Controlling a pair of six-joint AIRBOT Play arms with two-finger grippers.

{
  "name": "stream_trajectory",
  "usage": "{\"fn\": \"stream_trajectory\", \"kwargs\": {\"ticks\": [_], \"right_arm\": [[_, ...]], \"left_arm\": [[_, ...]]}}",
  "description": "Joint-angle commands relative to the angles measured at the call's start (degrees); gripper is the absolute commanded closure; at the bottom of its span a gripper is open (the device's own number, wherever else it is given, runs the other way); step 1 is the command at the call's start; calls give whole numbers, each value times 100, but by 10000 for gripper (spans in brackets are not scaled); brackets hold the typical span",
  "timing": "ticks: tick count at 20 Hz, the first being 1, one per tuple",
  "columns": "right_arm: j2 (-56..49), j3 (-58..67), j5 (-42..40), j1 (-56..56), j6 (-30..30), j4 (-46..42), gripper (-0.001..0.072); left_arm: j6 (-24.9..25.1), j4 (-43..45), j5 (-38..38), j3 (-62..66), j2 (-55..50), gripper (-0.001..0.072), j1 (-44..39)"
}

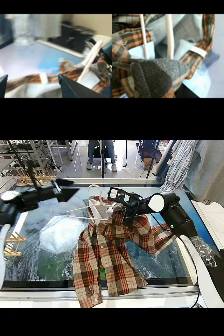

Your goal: Fold the clothes and pants, and hang the long-sleeved shirts on hangers.

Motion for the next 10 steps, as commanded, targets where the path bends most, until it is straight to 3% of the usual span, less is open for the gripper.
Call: {"fn": "stream_trajectory", "kwargs": {"ticks": [1,3,4,5,7,10], "right_arm": [[-4,-9,24,9,1469,-772,661],[63,-4,-232,9,2472,-1342,661],[160,-4,-291,9,2859,-1596,661],[326,-4,-302,9,3086,-1766,661],[756,-4,-328,9,3158,-1797,661],[1357,-4,-299,17,3303,-1751,661]], "left_arm": [[-3027,2389,1287,4,841,-9,363],[-5600,4330,1224,4,1235,-4,398],[-6627,5226,977,2,1309,-4,393],[-7204,5803,625,-31,1296,-4,378],[-7112,5372,332,-376,1123,-4,374],[-5855,2826,234,-1134,474,-6,216]]}}
